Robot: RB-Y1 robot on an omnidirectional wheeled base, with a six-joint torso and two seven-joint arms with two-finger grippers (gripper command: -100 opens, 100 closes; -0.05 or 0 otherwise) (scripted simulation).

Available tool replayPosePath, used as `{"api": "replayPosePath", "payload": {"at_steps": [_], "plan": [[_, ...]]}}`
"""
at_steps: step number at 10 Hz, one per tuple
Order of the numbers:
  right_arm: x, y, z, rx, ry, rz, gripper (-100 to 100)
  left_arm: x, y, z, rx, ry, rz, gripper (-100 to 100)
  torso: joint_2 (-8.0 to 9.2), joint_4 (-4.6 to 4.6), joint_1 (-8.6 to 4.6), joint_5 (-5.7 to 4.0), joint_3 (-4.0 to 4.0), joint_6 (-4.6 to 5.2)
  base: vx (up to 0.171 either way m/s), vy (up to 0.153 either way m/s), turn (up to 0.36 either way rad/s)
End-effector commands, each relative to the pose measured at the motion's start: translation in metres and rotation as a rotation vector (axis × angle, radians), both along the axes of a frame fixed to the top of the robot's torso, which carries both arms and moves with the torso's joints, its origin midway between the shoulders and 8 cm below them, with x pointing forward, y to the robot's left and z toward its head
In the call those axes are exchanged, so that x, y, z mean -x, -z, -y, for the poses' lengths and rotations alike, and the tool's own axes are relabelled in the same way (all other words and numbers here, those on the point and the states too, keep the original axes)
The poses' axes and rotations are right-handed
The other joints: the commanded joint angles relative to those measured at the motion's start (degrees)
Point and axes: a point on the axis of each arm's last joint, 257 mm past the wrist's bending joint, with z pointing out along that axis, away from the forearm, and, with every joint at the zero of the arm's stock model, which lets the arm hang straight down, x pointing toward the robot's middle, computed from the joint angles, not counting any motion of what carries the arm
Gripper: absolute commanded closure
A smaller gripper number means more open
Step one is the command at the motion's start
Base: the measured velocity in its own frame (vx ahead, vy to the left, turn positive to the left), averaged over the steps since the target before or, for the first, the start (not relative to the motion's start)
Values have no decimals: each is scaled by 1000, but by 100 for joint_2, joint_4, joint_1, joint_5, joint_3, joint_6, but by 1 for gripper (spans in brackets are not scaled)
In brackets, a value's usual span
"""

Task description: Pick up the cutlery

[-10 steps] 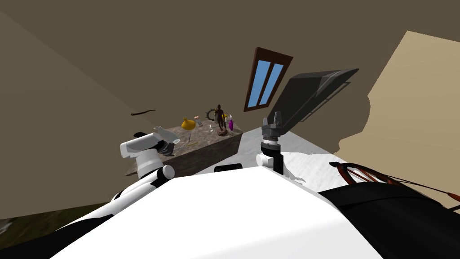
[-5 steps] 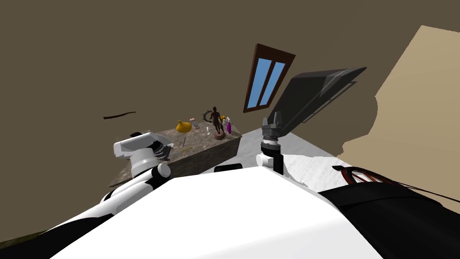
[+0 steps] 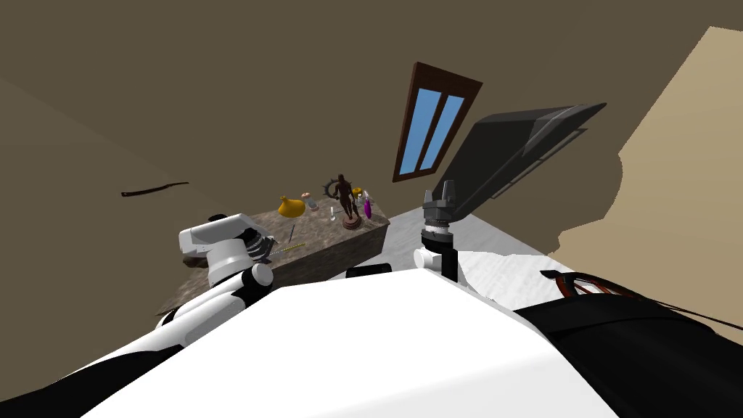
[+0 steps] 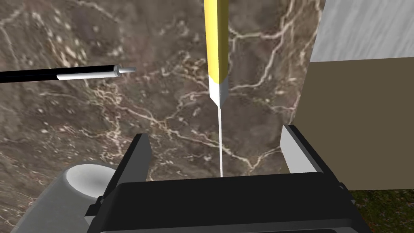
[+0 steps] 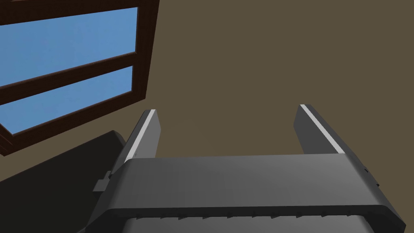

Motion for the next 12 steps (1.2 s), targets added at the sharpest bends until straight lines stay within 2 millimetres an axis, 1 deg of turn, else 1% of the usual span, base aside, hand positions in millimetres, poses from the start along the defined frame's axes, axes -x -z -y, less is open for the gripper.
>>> {"api": "replayPosePath", "payload": {"at_steps": [1, 2, 3, 4, 5, 6, 7, 8, 9, 10, 11, 12], "plan": [[0, 0, 0, 0, 0, 0, 0, 8, 0, -15, -7, -20, 3, -100, 0, 0, 0, 0, 0, 0, 9, -24, -108], [0, 0, 0, 0, 0, 0, 0, 14, 1, -27, -21, -22, -6, -100, 5, 1, -4, 0, 3, 2, 3, -46, -127], [0, 0, 0, 0, 0, 0, 0, 16, 1, -29, -12, -39, 5, -100, 8, 2, -11, -2, 5, 2, -1, -42, -30], [0, 0, 0, 0, 0, 0, 0, 23, 2, -40, -23, -43, -2, -100, 11, 3, -11, -3, 7, -1, 3, -44, -71], [0, 0, 0, 0, 0, 0, 0, 24, 3, -41, -16, -57, 6, -100, 11, 3, -12, -3, 7, 1, 3, -29, -43], [0, 0, 0, 0, 0, 0, 0, 32, 4, -52, -23, -62, 0, -100, 11, 3, -7, -2, 7, -1, 2, -32, -93], [0, 0, 0, 0, 0, 0, 0, 33, 4, -53, -18, -72, 6, -100, 11, 3, -8, -2, 7, 1, 2, -26, -41], [0, 0, 0, 0, 0, 0, 0, 40, 4, -64, -28, -78, 4, -100, 11, 3, -5, -2, 7, -1, 5, -26, -73], [0, 0, 0, 0, 0, 0, 0, 42, 6, -63, -18, -85, 6, -100, 10, 3, -5, -1, 6, 1, 4, -22, -43], [0, 0, 0, 0, 0, 0, 0, 50, 9, -72, -23, -88, 0, -100, 10, 2, -4, -1, 6, -1, 4, -34, -79], [0, 0, 0, 0, 0, 0, 0, 51, 9, -72, -18, -97, 6, -100, 10, 3, -7, -1, 6, 0, 0, -32, -39], [0, 0, 0, 0, 0, 0, 0, 59, 12, -80, -20, -99, -1, -100, 11, 3, -7, -2, 7, -1, 2, -33, -78]]}}
